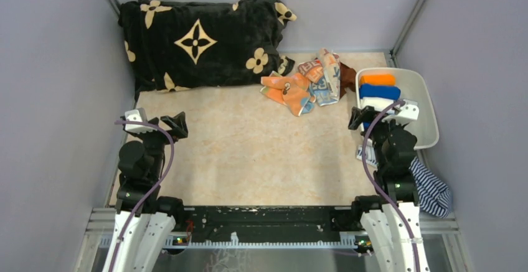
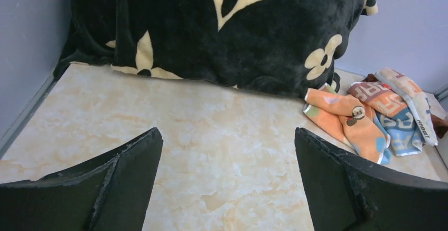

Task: Roll the towels
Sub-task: Move the towel to the center of the board.

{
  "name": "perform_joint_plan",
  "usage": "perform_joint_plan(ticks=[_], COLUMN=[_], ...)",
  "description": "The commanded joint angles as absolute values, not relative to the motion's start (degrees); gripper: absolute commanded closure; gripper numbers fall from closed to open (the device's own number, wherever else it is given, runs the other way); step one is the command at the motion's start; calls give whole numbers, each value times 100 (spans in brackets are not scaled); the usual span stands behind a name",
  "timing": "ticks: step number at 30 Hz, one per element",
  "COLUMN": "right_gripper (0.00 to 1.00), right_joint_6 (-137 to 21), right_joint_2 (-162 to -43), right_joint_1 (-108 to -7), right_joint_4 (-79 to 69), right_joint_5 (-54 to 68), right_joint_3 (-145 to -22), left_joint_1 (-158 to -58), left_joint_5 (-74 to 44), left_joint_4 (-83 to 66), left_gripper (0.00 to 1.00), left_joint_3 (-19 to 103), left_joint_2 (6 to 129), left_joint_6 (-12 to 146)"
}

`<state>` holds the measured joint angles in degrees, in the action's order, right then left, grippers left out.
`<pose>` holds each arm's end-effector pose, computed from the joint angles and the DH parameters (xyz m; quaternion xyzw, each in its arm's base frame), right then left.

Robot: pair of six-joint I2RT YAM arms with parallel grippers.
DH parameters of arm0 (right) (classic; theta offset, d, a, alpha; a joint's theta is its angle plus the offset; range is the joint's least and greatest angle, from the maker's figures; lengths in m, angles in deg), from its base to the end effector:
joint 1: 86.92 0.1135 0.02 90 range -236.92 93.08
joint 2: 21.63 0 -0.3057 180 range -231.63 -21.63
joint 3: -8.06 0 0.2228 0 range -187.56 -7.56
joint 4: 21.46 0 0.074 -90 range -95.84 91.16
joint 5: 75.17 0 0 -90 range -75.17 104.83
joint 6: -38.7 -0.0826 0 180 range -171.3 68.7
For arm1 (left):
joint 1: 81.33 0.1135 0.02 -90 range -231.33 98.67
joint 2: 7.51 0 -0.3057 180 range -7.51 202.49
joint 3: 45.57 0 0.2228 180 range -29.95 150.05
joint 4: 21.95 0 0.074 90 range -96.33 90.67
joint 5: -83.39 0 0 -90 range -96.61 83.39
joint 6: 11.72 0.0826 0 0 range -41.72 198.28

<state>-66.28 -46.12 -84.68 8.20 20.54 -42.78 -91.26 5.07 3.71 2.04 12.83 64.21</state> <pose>0.0976 -0.0044 0.3301 0.1146 0.7181 0.0668 0.6832 0.0878 0.0016 0.3262 -0.0980 0.6904 -0.0789 0.7124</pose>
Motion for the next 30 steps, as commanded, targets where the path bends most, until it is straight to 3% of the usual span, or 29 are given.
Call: perform_joint_plan(ticks=[1,9,18,30], right_gripper=[7,10,12,13], right_joint_6=[-6594,-6668,-6699,-5998], right_joint_2=[-4814,-5693,-7683,-10831], right_joint_1=[-8429,-8430,-8295,-7286], right_joint_4=[452,94,-953,-1345], right_joint_5=[1721,877,294,841], right_joint_3=[-4385,-4520,-4712,-6457], left_joint_1=[-9143,-9143,-9138,-9152], left_joint_5=[292,-595,-971,-1099], left_joint_4=[152,109,113,164], left_gripper=[0,0,0,0], left_joint_3=[127,18,-37,-23], left_joint_2=[1185,1135,1172,1390], left_joint_6=[6595,7210,7401,7502])
